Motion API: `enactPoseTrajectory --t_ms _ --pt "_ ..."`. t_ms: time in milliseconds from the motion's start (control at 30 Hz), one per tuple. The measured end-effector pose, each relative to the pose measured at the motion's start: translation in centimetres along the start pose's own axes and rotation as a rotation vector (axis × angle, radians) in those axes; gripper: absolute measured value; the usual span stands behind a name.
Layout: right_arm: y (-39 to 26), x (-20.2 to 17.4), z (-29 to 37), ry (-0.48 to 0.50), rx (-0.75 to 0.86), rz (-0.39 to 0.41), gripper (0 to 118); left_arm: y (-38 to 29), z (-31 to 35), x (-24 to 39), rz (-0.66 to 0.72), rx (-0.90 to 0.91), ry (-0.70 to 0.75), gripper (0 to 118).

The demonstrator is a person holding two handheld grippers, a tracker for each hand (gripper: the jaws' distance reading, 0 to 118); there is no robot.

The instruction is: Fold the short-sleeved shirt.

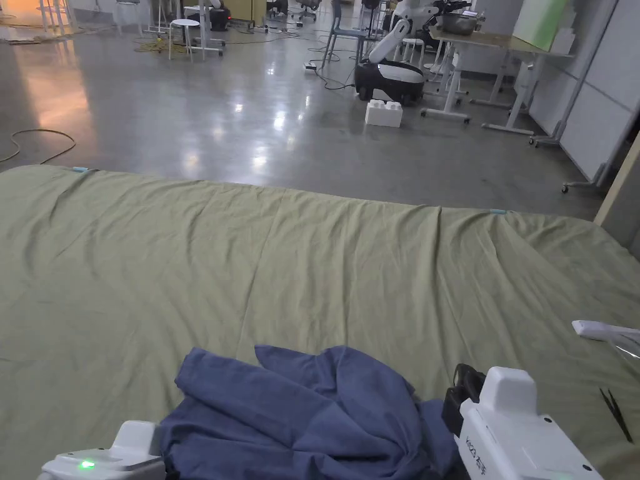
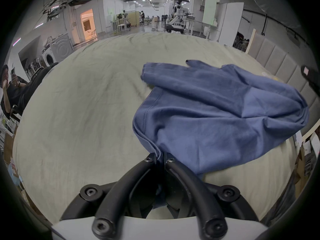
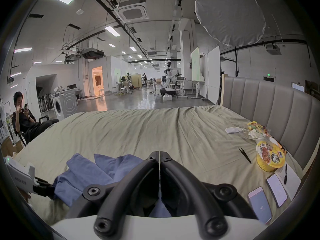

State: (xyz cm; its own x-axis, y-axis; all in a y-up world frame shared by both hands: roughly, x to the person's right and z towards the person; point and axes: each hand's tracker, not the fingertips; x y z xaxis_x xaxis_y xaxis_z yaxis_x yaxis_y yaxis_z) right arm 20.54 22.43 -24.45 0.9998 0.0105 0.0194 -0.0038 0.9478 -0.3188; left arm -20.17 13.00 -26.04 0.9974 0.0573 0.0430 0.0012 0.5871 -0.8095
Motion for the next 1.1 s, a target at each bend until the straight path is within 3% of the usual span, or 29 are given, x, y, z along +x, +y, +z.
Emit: enactPoseTrajectory --t_ms 233,333,467,500,700,800,833,867,933,1100 --pt "-1.7 4.8 -2.3 -0.059 -0.233 0.016 4 2.0 5.8 0.4 0.032 0.168 -0.011 7" --pt "-3.4 5.9 -3.4 -0.051 -0.339 0.037 24 3.2 7.4 -0.1 0.034 0.208 0.002 7" --pt "-5.8 5.9 -5.0 -0.011 -0.446 0.028 69 4.1 8.4 -0.7 0.028 0.236 0.004 7" --pt "-6.4 5.6 -5.5 -0.003 -0.466 0.036 72 4.2 8.4 -0.7 0.022 0.237 0.013 7" --pt "-8.3 3.7 -8.5 0.064 -0.512 0.033 72 3.3 6.8 -1.0 0.016 0.204 0.021 7" --pt "-9.0 2.3 -9.9 0.097 -0.559 0.107 69 2.6 6.1 -1.0 0.024 0.184 0.026 7" --pt "-9.2 1.9 -10.3 0.09 -0.573 0.139 62 2.4 5.9 -1.0 0.029 0.179 0.026 7" --pt "-9.4 1.7 -10.5 0.092 -0.584 0.153 44 2.2 5.9 -1.1 0.034 0.175 0.024 7" --pt "-9.5 1.7 -10.8 0.142 -0.571 0.109 14 2.0 5.7 -1.2 0.042 0.169 0.023 7" --pt "-8.8 1.6 -10.0 0.144 -0.547 0.113 8 2.1 6.3 -1.1 0.058 0.173 0.021 7"
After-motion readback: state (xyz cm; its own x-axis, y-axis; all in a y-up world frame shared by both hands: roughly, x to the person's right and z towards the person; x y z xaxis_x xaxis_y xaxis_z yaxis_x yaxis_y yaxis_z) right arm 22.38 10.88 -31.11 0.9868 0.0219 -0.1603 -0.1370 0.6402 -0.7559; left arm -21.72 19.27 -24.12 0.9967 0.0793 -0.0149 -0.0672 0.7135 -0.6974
